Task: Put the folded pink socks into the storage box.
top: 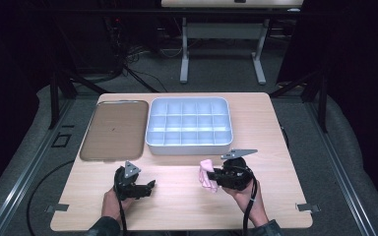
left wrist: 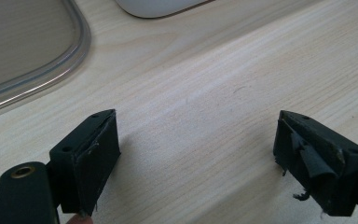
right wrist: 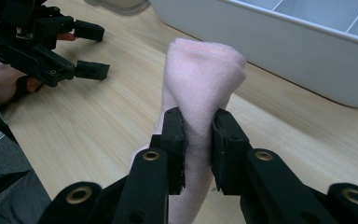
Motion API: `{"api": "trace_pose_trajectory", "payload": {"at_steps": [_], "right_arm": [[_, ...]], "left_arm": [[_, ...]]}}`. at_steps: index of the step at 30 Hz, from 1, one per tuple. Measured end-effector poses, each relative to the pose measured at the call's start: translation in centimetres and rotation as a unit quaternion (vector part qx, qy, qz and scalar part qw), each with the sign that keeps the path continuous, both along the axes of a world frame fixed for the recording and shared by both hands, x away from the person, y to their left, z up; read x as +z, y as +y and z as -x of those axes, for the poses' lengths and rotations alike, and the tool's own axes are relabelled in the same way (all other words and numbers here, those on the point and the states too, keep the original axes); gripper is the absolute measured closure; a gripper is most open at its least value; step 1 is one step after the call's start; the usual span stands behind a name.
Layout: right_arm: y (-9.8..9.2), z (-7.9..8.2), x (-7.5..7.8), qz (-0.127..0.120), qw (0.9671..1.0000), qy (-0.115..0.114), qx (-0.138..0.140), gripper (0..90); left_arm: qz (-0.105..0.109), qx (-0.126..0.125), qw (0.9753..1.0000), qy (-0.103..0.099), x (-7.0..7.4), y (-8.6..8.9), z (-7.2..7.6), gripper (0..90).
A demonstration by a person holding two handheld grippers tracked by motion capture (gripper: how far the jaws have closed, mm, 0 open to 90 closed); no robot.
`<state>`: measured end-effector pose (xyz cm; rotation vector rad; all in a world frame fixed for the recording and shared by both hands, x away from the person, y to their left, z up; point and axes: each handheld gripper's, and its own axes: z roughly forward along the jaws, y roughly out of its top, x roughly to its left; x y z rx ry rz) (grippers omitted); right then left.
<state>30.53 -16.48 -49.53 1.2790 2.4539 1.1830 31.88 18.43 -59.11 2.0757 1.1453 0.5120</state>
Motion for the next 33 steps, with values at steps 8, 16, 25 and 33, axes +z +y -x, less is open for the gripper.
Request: {"api": "trace_pose_trajectory", "payload": {"at_steps": [8,16,25,33], "right_arm": [[-0.5,-0.3,1.1,0.004,0.9999,-0.011,-0.006,76.7],[-1.0,-0.6,2.1,0.002,0.9995,-0.026,-0.015,76.6],[-2.0,-0.8,3.4,-0.014,0.999,-0.035,-0.023,76.7],[-2.7,-1.4,4.3,-0.019,0.9987,-0.041,-0.025,76.6]], "left_arm": [[0.001,0.002,1.0,0.0,0.0,0.0,0.0,14.2],[0.002,0.002,1.0,0.0,0.0,0.0,0.0,14.2],[0.002,0.005,1.0,0.0,0.0,0.0,0.0,14.3],[0.002,0.008,1.0,-0.001,0.0,0.0,0.0,14.3]]}}
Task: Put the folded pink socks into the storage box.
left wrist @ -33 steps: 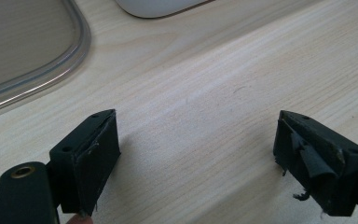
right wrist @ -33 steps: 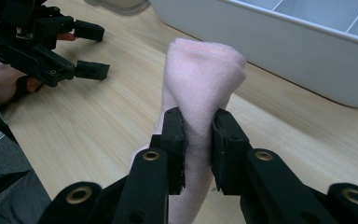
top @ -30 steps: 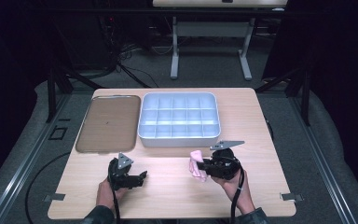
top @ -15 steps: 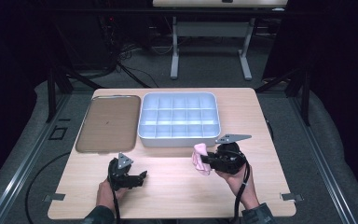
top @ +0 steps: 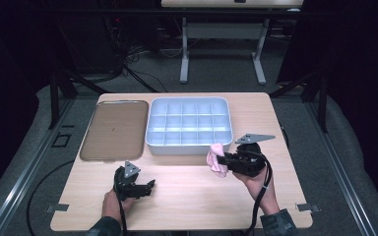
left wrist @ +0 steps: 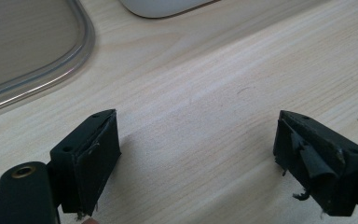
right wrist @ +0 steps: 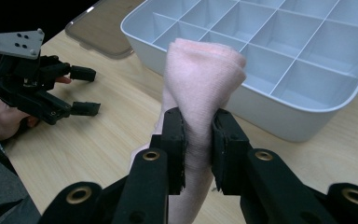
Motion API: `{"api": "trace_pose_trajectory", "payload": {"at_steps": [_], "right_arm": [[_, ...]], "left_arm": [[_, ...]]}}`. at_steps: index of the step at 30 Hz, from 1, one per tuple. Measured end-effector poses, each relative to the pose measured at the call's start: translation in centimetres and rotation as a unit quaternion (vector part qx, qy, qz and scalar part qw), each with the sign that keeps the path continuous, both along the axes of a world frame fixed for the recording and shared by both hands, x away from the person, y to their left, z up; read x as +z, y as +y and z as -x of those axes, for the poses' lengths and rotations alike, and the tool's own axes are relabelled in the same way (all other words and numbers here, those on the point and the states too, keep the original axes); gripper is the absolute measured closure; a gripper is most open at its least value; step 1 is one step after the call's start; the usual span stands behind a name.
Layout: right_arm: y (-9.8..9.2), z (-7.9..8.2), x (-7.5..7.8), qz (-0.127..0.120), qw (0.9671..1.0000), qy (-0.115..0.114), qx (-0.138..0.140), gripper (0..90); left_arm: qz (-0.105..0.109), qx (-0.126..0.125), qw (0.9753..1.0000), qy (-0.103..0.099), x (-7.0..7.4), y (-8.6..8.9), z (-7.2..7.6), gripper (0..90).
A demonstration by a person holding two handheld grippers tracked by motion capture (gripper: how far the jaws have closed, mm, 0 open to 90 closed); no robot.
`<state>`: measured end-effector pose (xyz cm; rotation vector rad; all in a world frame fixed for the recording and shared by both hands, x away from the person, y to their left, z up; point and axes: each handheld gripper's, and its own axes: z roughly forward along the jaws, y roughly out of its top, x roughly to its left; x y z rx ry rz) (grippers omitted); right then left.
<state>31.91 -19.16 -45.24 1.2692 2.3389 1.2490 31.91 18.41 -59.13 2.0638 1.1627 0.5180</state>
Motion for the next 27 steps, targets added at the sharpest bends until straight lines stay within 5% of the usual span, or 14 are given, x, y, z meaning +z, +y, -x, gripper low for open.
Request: {"api": "trace_pose_trajectory", "payload": {"at_steps": [27], "right_arm": [[0.2,-4.3,4.0,0.018,0.9992,-0.032,-0.018,76.7]], "left_arm": [[0.001,0.002,1.0,-0.001,0.0,0.0,0.0,14.4]]}}
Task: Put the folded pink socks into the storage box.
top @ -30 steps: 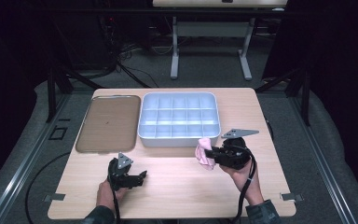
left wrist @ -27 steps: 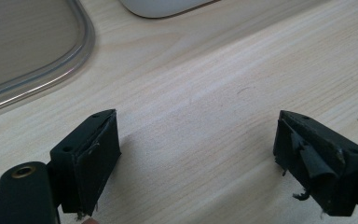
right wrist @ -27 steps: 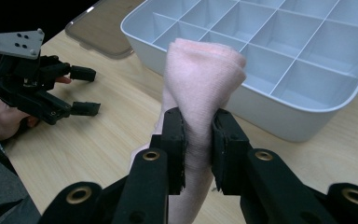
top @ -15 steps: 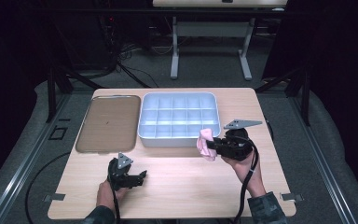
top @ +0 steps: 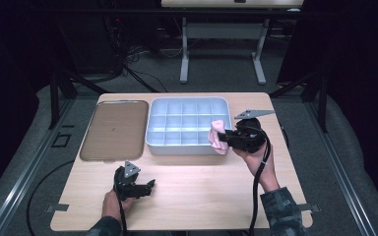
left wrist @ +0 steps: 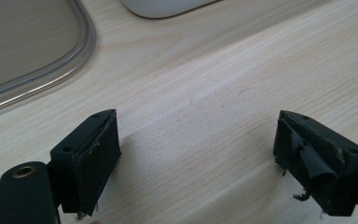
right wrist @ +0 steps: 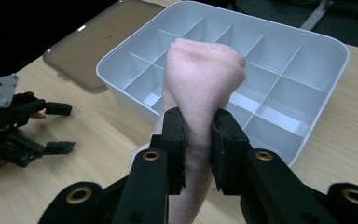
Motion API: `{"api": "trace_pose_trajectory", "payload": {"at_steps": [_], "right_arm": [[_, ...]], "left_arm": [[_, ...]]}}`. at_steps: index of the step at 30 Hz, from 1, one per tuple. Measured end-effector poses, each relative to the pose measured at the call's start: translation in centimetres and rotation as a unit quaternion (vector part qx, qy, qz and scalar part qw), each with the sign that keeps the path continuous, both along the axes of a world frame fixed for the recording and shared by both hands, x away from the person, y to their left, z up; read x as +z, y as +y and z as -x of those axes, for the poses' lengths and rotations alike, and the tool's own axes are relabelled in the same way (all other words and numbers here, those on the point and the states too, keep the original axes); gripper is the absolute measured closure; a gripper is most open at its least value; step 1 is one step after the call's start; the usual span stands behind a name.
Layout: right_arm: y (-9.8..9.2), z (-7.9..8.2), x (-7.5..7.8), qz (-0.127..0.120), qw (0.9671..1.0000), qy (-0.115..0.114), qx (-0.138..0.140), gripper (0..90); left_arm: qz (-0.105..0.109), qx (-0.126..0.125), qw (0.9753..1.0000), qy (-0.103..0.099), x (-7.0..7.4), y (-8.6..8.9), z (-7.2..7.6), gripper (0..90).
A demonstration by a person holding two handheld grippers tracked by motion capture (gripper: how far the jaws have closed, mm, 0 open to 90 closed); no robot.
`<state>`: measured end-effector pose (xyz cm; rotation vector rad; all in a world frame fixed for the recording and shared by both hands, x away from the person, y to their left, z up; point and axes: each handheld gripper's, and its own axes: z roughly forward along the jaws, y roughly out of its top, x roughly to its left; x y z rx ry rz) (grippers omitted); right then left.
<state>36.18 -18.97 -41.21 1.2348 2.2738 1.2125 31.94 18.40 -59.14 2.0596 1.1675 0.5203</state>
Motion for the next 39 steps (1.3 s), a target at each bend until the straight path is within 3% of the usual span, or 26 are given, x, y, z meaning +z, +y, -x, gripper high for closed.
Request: {"api": "trace_pose_trajectory", "payload": {"at_steps": [8,26,39], "right_arm": [[-0.5,-0.9,-0.3,-0.011,0.9999,-0.003,-0.011,76.7],[-0.9,-2.9,0.0,0.002,0.9998,-0.011,-0.018,76.7],[-0.9,-5.5,-1.5,0.004,0.9995,-0.001,-0.031,76.7]], "left_arm": [[0.001,0.001,1.0,0.001,0.0,0.0,0.0,14.4],[0.0,0.0,1.0,0.001,0.0,0.0,0.0,14.4],[-0.001,-0.001,1.0,0.001,0.0,0.0,0.0,14.4]]}}
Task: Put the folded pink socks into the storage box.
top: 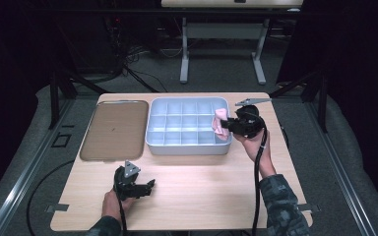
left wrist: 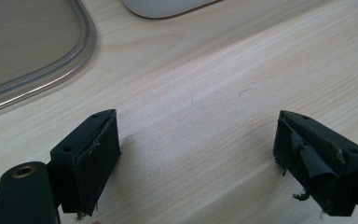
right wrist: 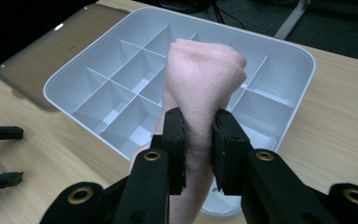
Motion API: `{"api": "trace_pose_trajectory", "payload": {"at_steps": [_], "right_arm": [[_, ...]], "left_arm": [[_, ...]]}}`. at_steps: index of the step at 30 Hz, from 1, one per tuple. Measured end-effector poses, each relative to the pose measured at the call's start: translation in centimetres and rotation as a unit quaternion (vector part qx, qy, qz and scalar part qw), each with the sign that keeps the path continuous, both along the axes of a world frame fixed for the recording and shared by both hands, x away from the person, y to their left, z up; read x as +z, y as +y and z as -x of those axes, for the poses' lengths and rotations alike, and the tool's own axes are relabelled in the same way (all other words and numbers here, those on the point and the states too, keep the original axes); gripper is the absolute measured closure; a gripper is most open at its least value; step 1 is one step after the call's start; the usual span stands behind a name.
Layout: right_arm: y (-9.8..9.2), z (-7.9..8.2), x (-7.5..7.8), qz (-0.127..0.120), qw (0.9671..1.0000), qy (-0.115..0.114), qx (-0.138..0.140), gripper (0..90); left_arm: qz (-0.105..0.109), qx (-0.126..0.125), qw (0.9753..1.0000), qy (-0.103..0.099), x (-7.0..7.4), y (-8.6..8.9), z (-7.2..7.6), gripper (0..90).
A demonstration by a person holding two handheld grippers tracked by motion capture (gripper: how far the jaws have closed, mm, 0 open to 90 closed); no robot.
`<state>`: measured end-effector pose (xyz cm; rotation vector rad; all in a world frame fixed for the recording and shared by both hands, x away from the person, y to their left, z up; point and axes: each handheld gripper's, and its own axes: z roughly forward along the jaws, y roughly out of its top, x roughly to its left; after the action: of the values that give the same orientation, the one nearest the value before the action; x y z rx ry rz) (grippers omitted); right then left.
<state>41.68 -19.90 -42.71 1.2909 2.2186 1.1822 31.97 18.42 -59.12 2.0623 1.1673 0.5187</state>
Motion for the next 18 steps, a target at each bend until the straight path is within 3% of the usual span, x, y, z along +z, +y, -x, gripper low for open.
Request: {"api": "trace_pose_trajectory", "payload": {"at_steps": [6,18], "right_arm": [[0.1,-0.9,-0.7,0.015,0.9998,0.003,-0.011,76.7],[-0.2,-1.2,-0.8,0.018,0.9996,0.0,-0.022,76.7]], "left_arm": [[0.001,0.001,1.0,0.0,0.0,0.0,0.0,14.4],[0.0,0.0,1.0,0.0,0.0,0.0,0.0,14.4]]}}
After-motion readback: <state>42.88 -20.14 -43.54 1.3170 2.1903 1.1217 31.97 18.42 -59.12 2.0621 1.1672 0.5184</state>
